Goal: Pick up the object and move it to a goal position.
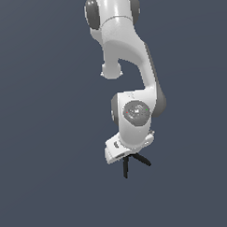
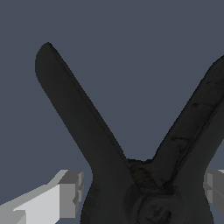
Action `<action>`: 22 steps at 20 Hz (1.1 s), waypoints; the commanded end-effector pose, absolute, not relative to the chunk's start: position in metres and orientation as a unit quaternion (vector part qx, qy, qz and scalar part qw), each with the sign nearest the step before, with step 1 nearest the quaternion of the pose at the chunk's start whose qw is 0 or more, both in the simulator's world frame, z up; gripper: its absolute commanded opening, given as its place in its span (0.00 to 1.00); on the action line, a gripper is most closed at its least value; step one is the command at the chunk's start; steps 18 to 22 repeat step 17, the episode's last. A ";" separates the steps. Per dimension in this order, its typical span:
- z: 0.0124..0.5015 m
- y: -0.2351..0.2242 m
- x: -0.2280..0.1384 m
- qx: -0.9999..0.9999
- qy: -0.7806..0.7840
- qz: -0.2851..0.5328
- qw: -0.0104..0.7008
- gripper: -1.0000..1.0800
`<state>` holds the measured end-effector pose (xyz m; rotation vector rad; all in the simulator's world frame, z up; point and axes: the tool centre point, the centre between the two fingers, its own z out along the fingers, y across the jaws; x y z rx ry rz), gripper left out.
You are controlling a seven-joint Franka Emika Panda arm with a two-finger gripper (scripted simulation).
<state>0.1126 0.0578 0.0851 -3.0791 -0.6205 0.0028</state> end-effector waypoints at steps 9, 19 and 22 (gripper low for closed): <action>0.097 0.053 0.141 -0.980 -0.198 0.000 0.000 0.00; 0.099 0.052 0.146 -0.980 -0.198 0.000 0.000 0.00; 0.099 0.052 0.146 -0.980 -0.198 0.000 0.000 0.00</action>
